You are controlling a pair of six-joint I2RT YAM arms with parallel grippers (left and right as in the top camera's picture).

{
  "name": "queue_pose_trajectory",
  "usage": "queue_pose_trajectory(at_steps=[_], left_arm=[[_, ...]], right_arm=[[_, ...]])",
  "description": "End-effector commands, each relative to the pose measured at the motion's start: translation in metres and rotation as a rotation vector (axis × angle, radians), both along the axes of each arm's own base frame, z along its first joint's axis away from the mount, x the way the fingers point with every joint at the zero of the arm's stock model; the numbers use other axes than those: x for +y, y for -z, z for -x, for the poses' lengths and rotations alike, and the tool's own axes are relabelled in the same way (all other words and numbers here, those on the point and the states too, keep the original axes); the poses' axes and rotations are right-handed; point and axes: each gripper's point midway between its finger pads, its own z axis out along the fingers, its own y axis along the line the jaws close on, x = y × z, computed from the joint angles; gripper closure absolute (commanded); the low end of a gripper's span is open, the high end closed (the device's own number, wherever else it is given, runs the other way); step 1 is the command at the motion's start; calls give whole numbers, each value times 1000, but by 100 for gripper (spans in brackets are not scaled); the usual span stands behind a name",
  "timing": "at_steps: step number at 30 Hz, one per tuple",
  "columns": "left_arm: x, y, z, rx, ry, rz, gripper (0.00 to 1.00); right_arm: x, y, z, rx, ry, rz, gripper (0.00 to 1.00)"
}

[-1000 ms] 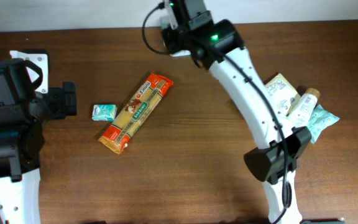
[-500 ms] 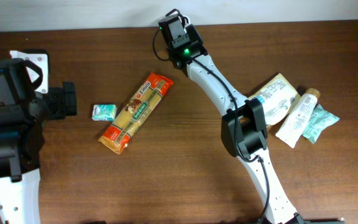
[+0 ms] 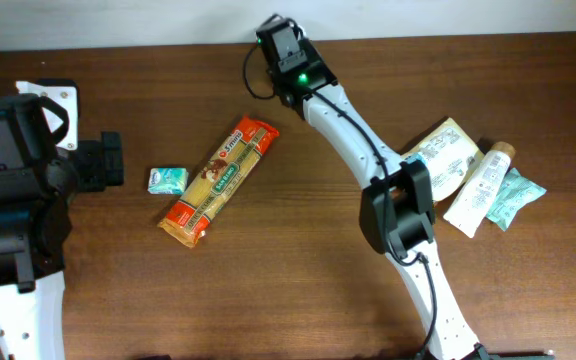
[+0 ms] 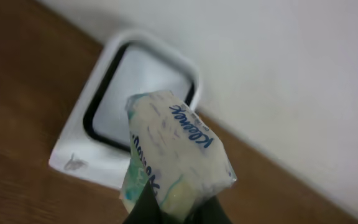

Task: Scan the item barcode
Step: 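Carry the teal packet right and drop it on the scanned pile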

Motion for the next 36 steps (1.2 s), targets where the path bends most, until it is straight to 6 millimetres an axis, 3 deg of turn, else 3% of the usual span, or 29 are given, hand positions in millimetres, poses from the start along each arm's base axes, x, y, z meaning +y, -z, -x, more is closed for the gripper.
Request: queue_pose_trajectory(at_steps=[1,4,7,12,14,17,21,23,25,28,29,30,32,34,36], left_arm=[[1,-3,1,-12,-12,8,1],[1,-3,1,-12,-12,8,1],[1,-3,1,-12,-12,8,1],[1,-3,1,-12,-12,8,1],[1,-3,1,-12,-12,8,1],[1,-3,1,-12,-12,8,1],[1,-3,1,-12,-12,8,1],[1,-3,1,-12,-12,8,1],[1,-3,1,-12,-12,8,1],[1,-3,1,-12,-12,8,1],[1,-3,1,-12,-12,8,1],[1,-3,1,-12,-11,8,1],[1,-3,1,-12,-12,8,1],[1,-3,1,-12,-12,8,1],[1,-3,1,-12,-12,8,1]], right_arm=[[-2,-72,0,-97,-162,168,96],[-14,-41,-14,-67,-180,231,96],[-12,-8,-15,-6,-228,214,96],[1,0,-8,25,-279,185,96],[8,5,6,91,-303,102,96],[19,-9,28,159,-352,-11,96],[32,-66,87,277,-432,-218,96],[21,-90,111,323,-375,-282,96],[1,-117,143,389,-239,-387,96],[-41,-136,166,428,-83,-428,96],[-58,-140,170,431,0,-440,96],[-96,-140,174,425,182,-446,96],[-176,-130,189,432,534,-401,96],[-229,-112,210,502,756,-371,96],[-261,-86,217,575,882,-381,96]])
